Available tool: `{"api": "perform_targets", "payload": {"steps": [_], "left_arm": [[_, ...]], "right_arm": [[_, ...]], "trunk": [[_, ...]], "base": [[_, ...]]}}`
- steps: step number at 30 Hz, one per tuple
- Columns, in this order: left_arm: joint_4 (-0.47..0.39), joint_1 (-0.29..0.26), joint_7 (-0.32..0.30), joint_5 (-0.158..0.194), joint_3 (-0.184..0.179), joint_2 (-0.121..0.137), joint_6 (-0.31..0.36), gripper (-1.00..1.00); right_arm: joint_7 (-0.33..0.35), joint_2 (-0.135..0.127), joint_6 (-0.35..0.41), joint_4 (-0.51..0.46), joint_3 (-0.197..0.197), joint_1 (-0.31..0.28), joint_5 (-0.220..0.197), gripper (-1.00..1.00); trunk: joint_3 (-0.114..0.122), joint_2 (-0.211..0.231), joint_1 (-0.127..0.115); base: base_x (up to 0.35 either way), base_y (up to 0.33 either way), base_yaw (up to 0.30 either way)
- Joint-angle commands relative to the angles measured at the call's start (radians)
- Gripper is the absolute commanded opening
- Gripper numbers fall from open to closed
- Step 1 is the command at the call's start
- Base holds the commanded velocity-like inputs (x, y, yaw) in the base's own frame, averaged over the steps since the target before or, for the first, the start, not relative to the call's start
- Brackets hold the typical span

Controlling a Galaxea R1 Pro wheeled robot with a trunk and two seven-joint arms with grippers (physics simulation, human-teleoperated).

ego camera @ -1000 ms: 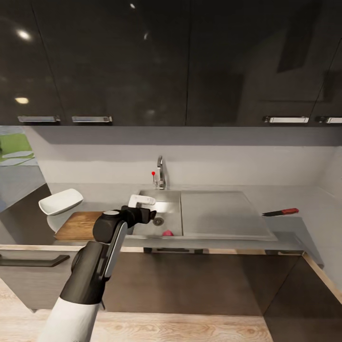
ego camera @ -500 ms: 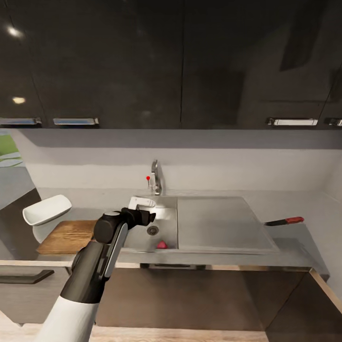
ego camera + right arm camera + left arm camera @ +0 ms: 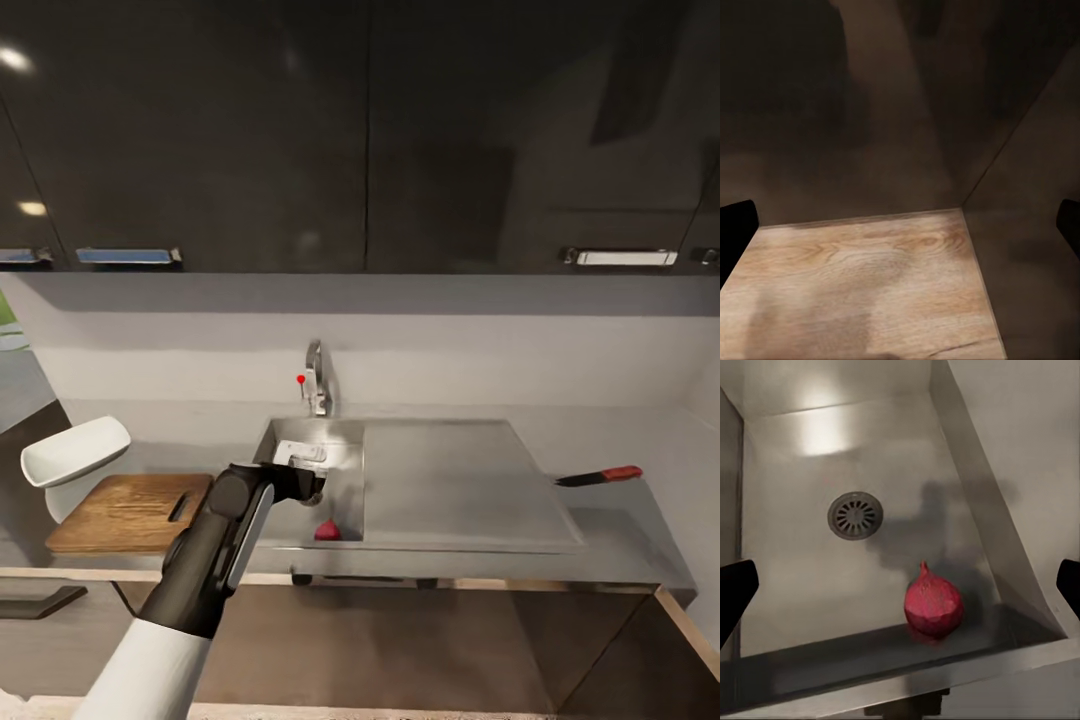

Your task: In the kitchen, take the Vidalia onion out of the sink, dice it on the chopping board with the paring knife, put the diced onion into the bowl on the countertop, then place both the paring knife and the chopping board into the sink.

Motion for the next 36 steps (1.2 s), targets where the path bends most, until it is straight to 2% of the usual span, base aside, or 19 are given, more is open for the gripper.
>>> {"api": "perform_targets", "payload": {"steps": [1, 21, 25, 32, 36], "left_arm": [[0.009, -0.001, -0.002, -0.003, 0.000, 0.001, 0.004, 1.00], [0.070, -0.001, -0.002, -0.002, 0.000, 0.002, 0.004, 1.00], [0.134, -0.001, -0.002, 0.004, 0.000, 0.000, 0.005, 1.00], [0.173, -0.001, -0.003, 0.013, 0.000, -0.001, 0.005, 1.00], [0.178, -0.001, -0.003, 0.030, 0.000, -0.002, 0.005, 1.00]], "right_arm": [[-0.009, -0.002, -0.001, -0.002, 0.008, 0.000, -0.005, 1.00], [-0.009, -0.002, -0.001, -0.001, 0.006, 0.000, -0.006, 1.00], [-0.009, -0.002, -0.001, -0.002, 0.006, 0.000, -0.005, 1.00], [-0.009, -0.002, -0.001, -0.001, 0.006, 0.000, -0.006, 1.00], [-0.009, -0.002, -0.001, -0.001, 0.006, 0.000, -0.006, 1.00]], "trunk": [[-0.004, -0.002, 0.001], [-0.035, -0.002, 0.001], [-0.042, -0.002, 0.001], [-0.053, -0.002, 0.001], [-0.060, -0.002, 0.001]], "base": [[0.003, -0.003, 0.000], [0.082, 0.000, 0.000], [0.002, 0.000, 0.000], [0.000, 0.000, 0.000], [0.005, 0.000, 0.000]]}}
